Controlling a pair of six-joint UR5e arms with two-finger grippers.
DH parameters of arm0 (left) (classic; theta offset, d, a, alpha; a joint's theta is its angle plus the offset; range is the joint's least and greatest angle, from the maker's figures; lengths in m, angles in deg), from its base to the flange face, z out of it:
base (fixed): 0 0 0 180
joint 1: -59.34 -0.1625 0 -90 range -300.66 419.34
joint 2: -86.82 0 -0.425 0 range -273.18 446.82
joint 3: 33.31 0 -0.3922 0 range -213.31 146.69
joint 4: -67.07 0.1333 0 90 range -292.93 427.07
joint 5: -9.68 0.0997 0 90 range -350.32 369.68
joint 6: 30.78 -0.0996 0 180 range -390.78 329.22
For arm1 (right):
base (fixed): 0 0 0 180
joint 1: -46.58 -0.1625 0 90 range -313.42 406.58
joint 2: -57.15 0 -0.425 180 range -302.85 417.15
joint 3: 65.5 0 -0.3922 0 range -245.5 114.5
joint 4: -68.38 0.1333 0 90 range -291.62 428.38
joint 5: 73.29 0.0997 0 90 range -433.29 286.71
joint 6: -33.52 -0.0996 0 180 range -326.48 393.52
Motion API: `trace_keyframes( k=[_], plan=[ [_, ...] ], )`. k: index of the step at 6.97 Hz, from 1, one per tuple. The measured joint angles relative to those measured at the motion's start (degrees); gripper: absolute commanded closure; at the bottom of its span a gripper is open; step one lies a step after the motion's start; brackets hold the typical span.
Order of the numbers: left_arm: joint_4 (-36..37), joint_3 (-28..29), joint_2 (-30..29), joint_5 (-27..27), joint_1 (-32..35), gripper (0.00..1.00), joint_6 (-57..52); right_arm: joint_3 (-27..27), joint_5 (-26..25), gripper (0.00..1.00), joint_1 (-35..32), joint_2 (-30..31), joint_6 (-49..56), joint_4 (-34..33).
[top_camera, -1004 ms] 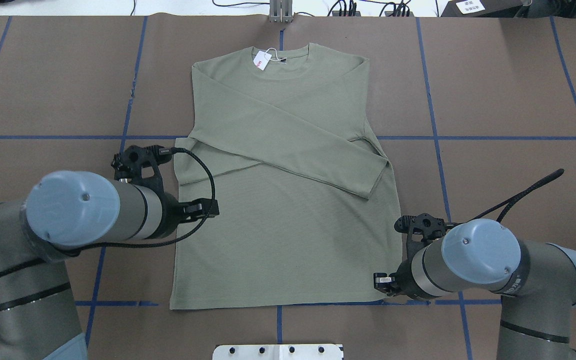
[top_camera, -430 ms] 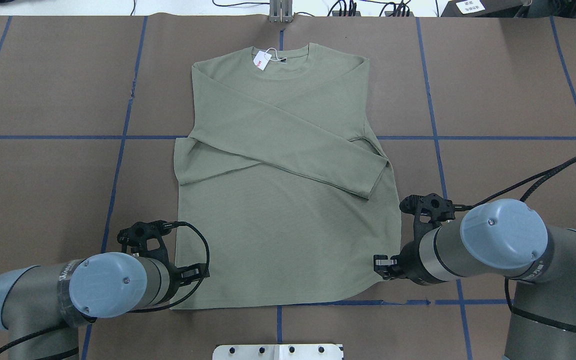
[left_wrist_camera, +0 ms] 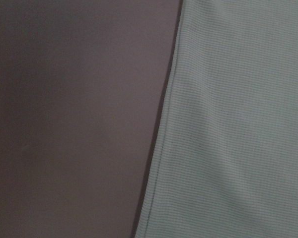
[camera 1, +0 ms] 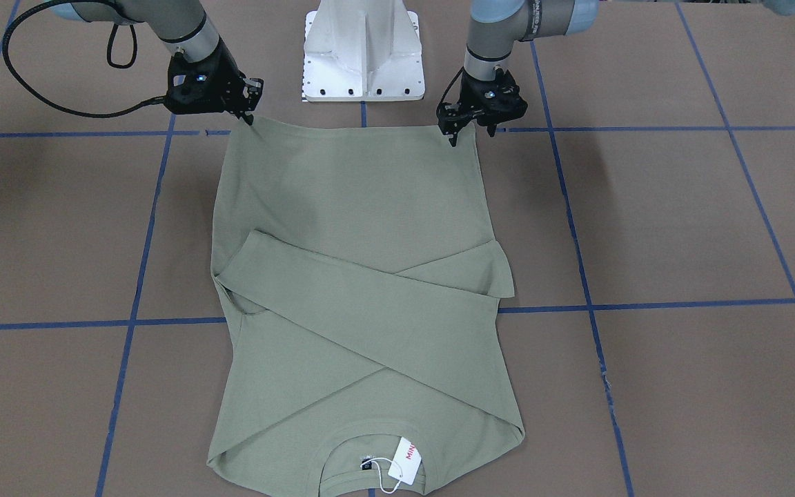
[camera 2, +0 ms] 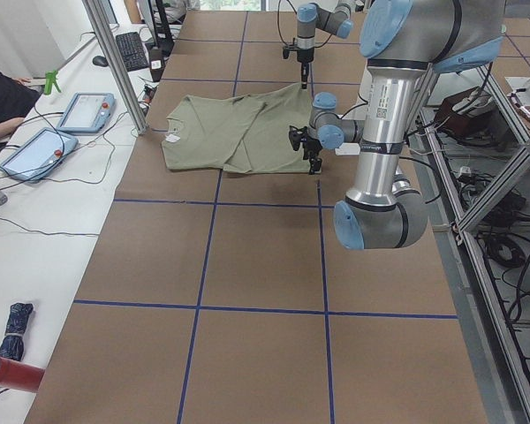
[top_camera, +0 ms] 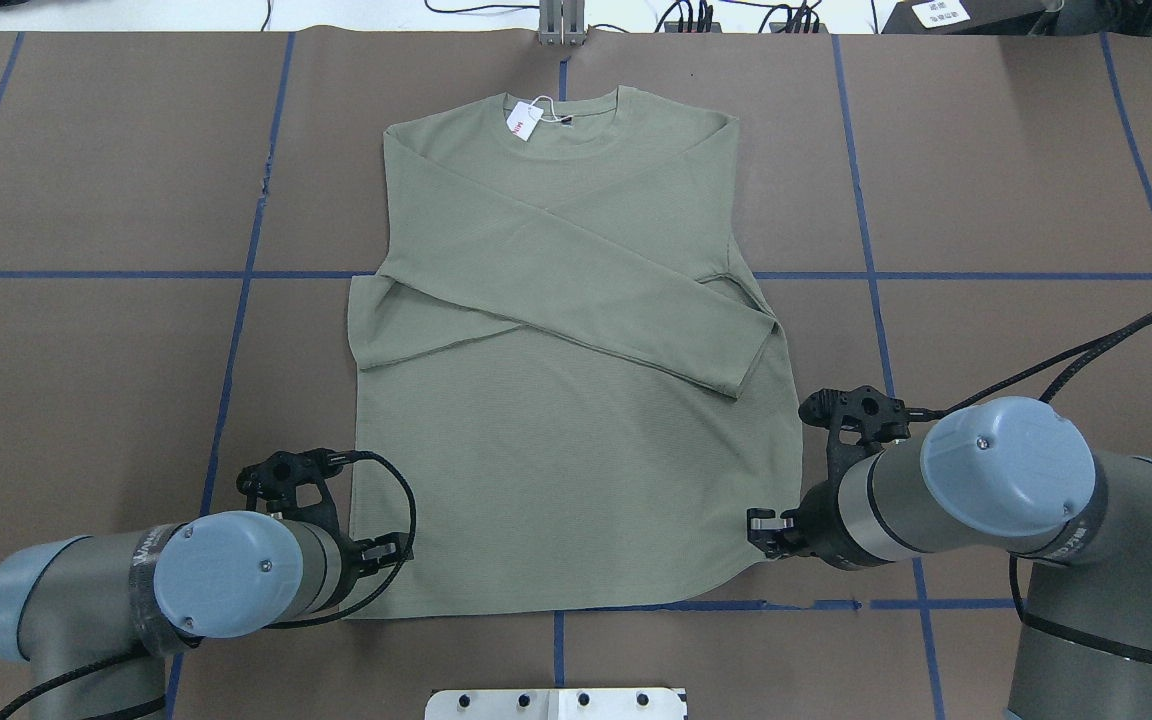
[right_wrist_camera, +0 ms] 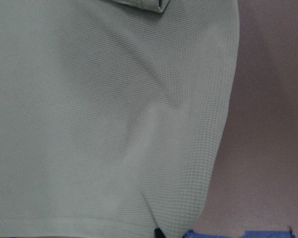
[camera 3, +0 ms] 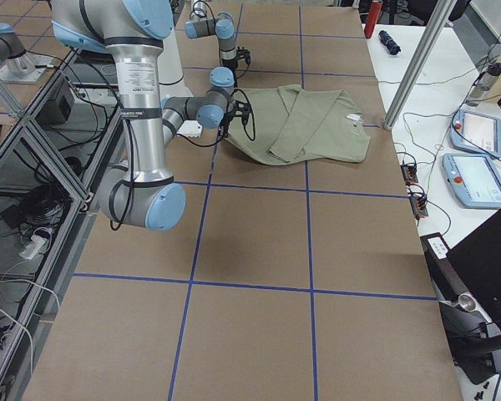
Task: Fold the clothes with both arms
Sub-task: 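Grasp the hem corners nearest the robot with both grippers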
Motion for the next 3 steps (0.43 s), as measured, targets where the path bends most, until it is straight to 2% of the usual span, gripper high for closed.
trace_keyframes(
  k=[3],
  plan=[
    [0.01,0.10,-0.05,-0.15,-1.16,0.25,0.12,-0.01,0.00,1.00,-0.06,0.01,0.00,0.01]
  ],
)
